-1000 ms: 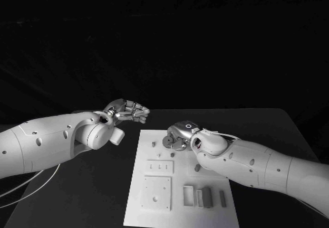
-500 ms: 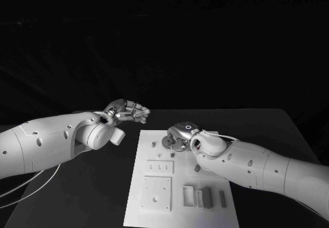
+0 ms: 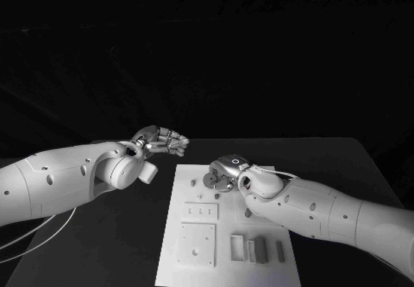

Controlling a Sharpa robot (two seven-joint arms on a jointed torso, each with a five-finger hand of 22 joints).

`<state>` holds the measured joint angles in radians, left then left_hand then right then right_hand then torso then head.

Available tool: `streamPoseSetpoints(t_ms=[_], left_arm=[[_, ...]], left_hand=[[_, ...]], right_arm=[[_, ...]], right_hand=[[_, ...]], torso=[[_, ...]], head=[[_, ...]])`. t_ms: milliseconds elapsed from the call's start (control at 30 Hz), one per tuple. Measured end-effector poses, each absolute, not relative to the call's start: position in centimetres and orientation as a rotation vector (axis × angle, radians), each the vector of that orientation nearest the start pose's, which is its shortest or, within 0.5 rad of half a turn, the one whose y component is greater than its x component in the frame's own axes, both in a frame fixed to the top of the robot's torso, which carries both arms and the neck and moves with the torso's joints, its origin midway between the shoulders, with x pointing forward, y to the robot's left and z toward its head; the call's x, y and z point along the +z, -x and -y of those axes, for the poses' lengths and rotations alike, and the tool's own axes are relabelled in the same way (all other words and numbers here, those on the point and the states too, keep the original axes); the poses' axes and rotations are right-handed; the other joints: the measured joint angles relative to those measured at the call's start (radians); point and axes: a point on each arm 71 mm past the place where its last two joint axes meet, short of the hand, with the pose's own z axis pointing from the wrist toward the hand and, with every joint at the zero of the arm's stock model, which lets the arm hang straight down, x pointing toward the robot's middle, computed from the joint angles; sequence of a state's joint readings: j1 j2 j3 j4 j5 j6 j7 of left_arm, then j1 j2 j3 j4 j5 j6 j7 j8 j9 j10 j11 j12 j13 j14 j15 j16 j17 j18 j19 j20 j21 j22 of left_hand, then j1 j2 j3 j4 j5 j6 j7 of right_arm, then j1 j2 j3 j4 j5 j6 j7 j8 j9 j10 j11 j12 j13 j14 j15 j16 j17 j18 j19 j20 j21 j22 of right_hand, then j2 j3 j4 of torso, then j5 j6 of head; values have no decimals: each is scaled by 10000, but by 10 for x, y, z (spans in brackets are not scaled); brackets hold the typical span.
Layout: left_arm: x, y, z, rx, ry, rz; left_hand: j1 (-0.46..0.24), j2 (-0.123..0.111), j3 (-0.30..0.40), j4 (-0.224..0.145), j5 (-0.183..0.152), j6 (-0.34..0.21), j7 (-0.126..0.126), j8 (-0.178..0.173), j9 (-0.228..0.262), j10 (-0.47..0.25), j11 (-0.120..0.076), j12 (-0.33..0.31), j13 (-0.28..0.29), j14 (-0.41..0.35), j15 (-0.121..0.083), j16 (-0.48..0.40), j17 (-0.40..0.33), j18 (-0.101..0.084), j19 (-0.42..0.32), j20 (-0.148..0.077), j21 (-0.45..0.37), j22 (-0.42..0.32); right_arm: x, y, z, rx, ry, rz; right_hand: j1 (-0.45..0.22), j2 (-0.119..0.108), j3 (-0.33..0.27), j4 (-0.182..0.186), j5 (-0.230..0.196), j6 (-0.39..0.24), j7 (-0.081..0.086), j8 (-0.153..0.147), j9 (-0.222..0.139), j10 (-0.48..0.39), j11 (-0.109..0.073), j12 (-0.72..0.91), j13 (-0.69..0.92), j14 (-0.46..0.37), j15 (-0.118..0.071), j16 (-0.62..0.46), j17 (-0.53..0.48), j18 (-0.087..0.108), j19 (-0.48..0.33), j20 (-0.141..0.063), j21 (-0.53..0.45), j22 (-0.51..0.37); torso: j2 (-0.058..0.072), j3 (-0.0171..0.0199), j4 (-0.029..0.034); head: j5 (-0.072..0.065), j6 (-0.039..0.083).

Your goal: Assemble the parts on the task board

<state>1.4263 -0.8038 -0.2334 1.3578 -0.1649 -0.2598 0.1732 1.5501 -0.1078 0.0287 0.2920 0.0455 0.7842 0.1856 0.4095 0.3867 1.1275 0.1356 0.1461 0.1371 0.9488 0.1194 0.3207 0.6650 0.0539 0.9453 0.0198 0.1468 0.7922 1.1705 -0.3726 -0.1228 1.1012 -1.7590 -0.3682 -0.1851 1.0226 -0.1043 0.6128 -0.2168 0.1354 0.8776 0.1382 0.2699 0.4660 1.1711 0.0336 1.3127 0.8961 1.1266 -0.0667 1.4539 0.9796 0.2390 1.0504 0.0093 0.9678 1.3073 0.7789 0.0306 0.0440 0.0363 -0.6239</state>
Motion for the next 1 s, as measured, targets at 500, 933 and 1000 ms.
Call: streamPoseSetpoints(t_ms=[500, 933, 1000], left_arm=[[-152, -533, -242, -12278, 9134, -16375], [-153, -534, -243, -12243, 9149, -16358], [-153, -534, -244, -12240, 9151, -16356]], left_hand=[[0, 0, 0, 0, 0, 0, 0, 0, 1, 0, 0, 0, 8, 0, 0, -39, 5, -7, 0, 0, 0, 8], [0, 0, 0, 0, 0, 0, 0, 0, 2, 0, 0, 0, 7, 0, 0, -39, 7, -17, 0, 0, 0, 7], [0, 0, 0, 0, 0, 0, 0, 0, 2, 0, 0, 0, 6, 0, 0, -39, 7, -20, 0, 0, 0, 7]], right_arm=[[-240, -523, 70, 4859, 4528, -15754], [-239, -521, 76, 4883, 4421, -15778], [-239, -520, 78, 4923, 4405, -15770]], right_hand=[[-115, -508, 119, 277, -271, -750, 276, -471, -280, -8, 152, -78, -36, -73, 69, 0, -63, 0, -17, 18, -62, 0], [-115, -564, 137, 391, -310, -827, 283, -473, -291, -8, 151, -78, -36, -49, 118, 0, -69, 2, -18, 19, -62, 0], [-86, -593, 165, 418, -309, -827, 283, -472, -291, -7, 150, -78, -36, -49, 118, 1, -69, 2, -18, 19, -62, 0]], torso=[[2, 0, -10], [-2, 0, 0], [-2, 0, 0]], head=[[0, -6], [-28, -7], [-32, -7]])
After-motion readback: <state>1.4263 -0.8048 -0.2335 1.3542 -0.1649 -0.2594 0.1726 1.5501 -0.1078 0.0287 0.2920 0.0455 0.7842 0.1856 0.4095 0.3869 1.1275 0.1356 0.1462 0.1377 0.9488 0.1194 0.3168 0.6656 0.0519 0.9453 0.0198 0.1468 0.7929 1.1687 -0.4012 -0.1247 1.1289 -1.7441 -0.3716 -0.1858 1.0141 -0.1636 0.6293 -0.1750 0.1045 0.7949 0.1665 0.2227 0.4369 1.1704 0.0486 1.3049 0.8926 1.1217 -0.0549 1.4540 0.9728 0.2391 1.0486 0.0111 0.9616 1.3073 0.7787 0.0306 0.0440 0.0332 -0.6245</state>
